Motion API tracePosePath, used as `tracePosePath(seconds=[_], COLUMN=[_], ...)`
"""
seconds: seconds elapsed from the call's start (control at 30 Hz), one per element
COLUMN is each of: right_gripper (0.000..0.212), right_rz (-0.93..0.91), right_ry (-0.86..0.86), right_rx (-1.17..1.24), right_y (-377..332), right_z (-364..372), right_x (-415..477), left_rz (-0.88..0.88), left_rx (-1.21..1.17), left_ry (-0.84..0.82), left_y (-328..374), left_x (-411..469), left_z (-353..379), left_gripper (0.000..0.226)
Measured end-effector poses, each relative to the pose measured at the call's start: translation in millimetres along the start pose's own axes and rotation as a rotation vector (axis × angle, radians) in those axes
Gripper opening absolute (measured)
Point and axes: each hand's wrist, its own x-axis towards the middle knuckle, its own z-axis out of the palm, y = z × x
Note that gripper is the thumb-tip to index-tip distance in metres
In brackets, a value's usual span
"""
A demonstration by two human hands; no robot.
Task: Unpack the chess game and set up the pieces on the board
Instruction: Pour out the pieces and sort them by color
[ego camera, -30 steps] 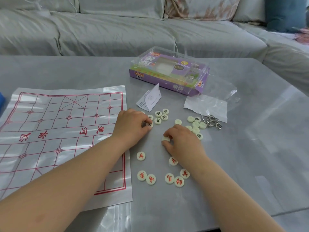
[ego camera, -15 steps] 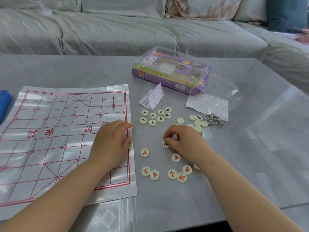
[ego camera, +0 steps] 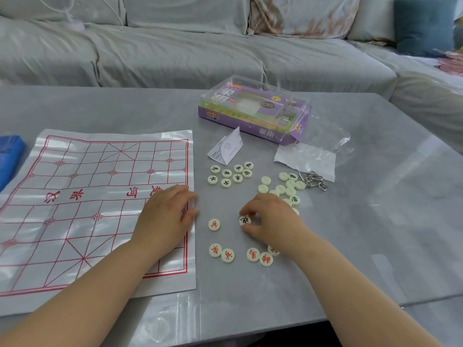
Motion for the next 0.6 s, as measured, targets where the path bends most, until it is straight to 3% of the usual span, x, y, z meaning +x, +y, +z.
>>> tracePosePath(seconds=[0.3,0.47,0.6], right_gripper=[0.03,0.031,0.037], right_rz=[0.123,0.152,0.222], right_ry=[0.164,0.223,0.157], right_rx=[-0.034,-0.072,-0.163], right_y=[1,22,30], right_z=[2,-11,-12], right_x=[53,47,37], left_rz=[-0.026,0.033,0.111], left_rx=[0.024,0.022,0.004], left_ry=[-0.019,0.022,0.148], left_y=[-6,-7,-7], left_x=[3,2,-1], left_z=[10,9,8], left_gripper=[0.081,0.06,0.042])
